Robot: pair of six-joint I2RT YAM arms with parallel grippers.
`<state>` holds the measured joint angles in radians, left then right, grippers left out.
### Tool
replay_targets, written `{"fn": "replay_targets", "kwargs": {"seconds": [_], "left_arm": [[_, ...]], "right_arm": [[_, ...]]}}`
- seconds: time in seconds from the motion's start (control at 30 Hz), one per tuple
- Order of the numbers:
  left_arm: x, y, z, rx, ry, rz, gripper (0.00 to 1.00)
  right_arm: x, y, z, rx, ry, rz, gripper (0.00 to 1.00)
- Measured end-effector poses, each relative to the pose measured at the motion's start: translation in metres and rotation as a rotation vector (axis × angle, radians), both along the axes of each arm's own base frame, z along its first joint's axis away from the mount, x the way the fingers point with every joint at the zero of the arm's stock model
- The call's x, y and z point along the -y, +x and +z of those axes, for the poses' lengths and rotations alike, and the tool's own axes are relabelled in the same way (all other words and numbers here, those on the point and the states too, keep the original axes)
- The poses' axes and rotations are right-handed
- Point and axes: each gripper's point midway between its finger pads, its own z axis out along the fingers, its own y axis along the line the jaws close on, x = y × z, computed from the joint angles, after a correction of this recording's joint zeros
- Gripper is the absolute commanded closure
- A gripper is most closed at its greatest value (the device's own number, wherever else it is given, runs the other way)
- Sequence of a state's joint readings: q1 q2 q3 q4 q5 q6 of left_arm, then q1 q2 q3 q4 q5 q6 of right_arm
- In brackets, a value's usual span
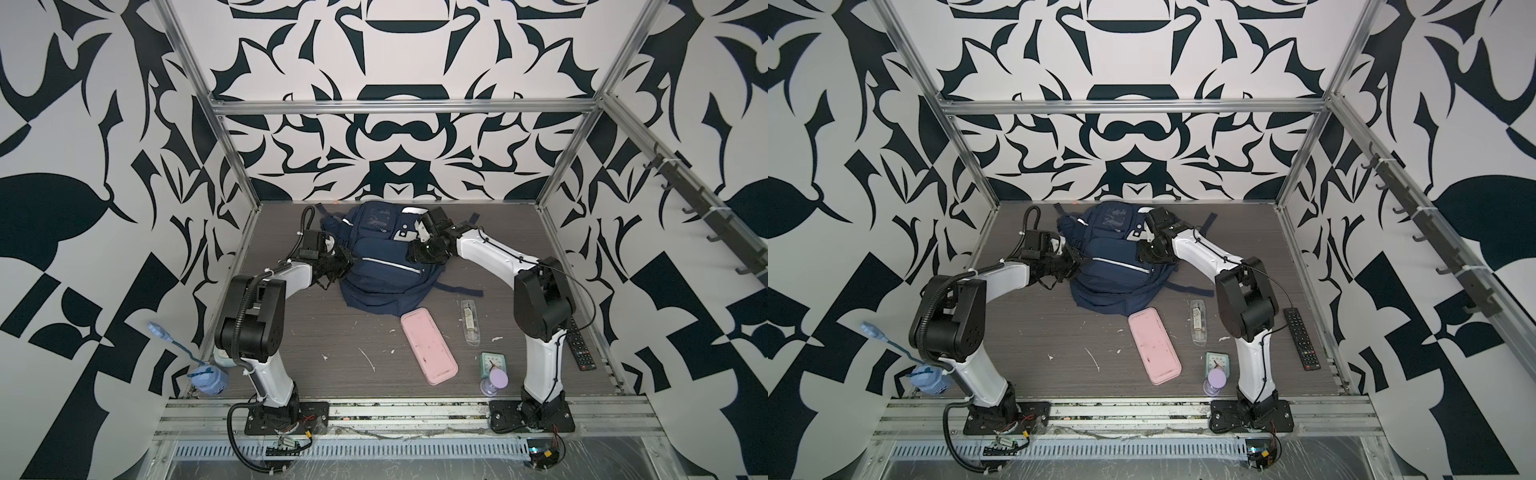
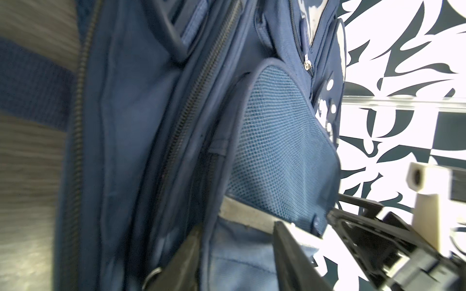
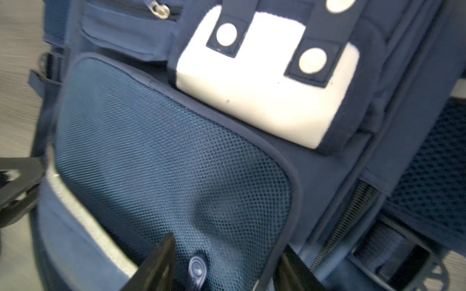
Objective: Pack books, pencil case, and school supplies into a backpack
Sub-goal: Rotate the student bag at the top-center of the table, then unzip the student bag at the top-center of the table.
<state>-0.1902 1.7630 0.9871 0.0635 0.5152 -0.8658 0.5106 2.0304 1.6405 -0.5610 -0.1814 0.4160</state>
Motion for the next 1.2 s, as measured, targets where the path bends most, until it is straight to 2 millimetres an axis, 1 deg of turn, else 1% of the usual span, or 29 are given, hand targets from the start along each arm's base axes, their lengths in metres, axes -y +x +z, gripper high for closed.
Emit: {"fn": "replay_targets", "kwargs": {"seconds": [0.1,0.2,0.27,0.37,0.43,0.47,0.53,0.63,0.73,0.83,0.97,1.03,1.13,1.2], "left_arm": [[0.003,-0.002,0.000,0.008,-0.008,-0.013,0.61],[0.006,-0.007,-0.002,0.010,-0.022,-0.026,0.61],[0.006,-0.010,-0.002,0.009,-0.032,-0.030,0.61],[0.009,-0.013,-0.002,0.002,-0.055,-0.036,0.61],[0.013,-0.015,0.000,-0.002,-0.070,-0.044,0.66],[0.016,-0.015,0.001,-0.003,-0.078,-0.049,0.69],[0.020,-0.016,0.001,-0.009,-0.092,-0.057,0.75],[0.025,-0.015,-0.001,-0.022,-0.117,-0.069,0.82],[0.031,-0.009,0.003,-0.019,-0.146,-0.077,0.91],[0.033,-0.003,0.012,-0.004,-0.174,-0.070,0.99],[0.034,0.002,0.023,0.006,-0.223,-0.058,1.00],[0.033,0.005,0.028,0.008,-0.249,-0.054,1.00],[0.031,0.011,0.040,0.023,-0.300,-0.038,1.00],[0.027,0.018,0.052,0.043,-0.348,-0.020,1.00]], "right_arm": [[0.000,0.014,-0.011,-0.030,-0.010,-0.011,0.39],[-0.006,0.036,-0.018,-0.041,-0.012,-0.014,0.38],[-0.014,0.056,-0.014,-0.020,-0.005,-0.006,0.38],[-0.027,0.087,-0.001,0.042,0.002,0.005,0.35],[-0.030,0.099,0.007,0.088,-0.008,0.011,0.32],[-0.028,0.100,0.009,0.098,-0.023,0.010,0.31],[-0.020,0.097,0.012,0.104,-0.064,0.004,0.29],[-0.005,0.084,0.016,0.101,-0.129,0.000,0.29],[0.007,0.064,0.025,0.100,-0.174,0.011,0.29],[0.015,0.043,0.037,0.112,-0.201,0.023,0.30],[0.019,0.020,0.047,0.131,-0.174,0.055,0.39],[0.016,0.014,0.047,0.128,-0.153,0.072,0.45],[0.011,0.011,0.038,0.116,-0.132,0.087,0.46],[0.011,0.006,0.024,0.097,-0.123,0.092,0.46]]}}
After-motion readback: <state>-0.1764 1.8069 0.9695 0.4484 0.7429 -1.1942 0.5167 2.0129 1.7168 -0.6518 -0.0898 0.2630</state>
